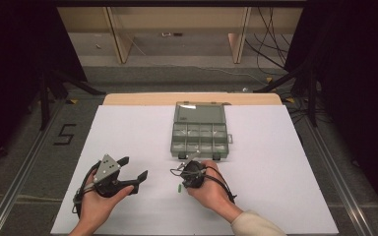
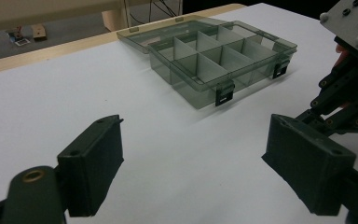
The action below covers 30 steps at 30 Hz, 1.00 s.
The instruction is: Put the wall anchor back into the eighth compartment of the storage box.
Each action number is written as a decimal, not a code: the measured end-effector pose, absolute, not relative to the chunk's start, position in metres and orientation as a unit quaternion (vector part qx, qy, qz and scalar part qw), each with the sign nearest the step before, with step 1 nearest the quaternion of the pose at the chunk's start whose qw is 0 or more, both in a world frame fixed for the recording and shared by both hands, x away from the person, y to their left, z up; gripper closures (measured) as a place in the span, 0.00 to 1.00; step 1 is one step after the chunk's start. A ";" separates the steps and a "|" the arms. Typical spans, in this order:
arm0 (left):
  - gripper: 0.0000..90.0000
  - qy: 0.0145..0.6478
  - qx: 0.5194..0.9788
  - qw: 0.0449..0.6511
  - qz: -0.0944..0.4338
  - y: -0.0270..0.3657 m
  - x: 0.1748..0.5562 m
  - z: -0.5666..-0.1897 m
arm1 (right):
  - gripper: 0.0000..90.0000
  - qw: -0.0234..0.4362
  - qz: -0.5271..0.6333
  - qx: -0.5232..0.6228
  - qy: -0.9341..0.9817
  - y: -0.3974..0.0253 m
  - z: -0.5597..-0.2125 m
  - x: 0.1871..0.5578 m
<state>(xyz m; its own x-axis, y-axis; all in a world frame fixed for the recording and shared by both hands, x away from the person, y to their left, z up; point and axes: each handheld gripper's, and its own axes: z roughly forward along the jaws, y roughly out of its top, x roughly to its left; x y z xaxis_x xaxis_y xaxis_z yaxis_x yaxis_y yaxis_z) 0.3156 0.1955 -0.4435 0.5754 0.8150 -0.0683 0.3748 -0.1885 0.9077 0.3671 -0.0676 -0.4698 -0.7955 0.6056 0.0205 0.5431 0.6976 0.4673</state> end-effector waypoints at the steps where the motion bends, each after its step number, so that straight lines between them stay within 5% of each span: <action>1: 0.20 0.403 0.738 0.493 0.223 0.196 0.316 -0.444 | 0.94 0.067 0.231 0.313 0.919 -0.068 -0.470 0.367; 30: 0.20 0.395 0.743 0.491 0.225 0.196 0.317 -0.444 | 0.94 0.066 0.244 0.327 0.911 -0.072 -0.464 0.370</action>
<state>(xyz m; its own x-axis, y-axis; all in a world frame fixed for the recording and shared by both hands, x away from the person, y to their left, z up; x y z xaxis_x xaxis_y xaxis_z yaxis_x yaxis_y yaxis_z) 0.3168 0.1964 -0.4439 0.5866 0.8081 -0.0535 0.3656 -0.2053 0.9078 0.3701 -0.0722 -0.4643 -0.7782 0.6268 0.0399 0.5627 0.6676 0.4875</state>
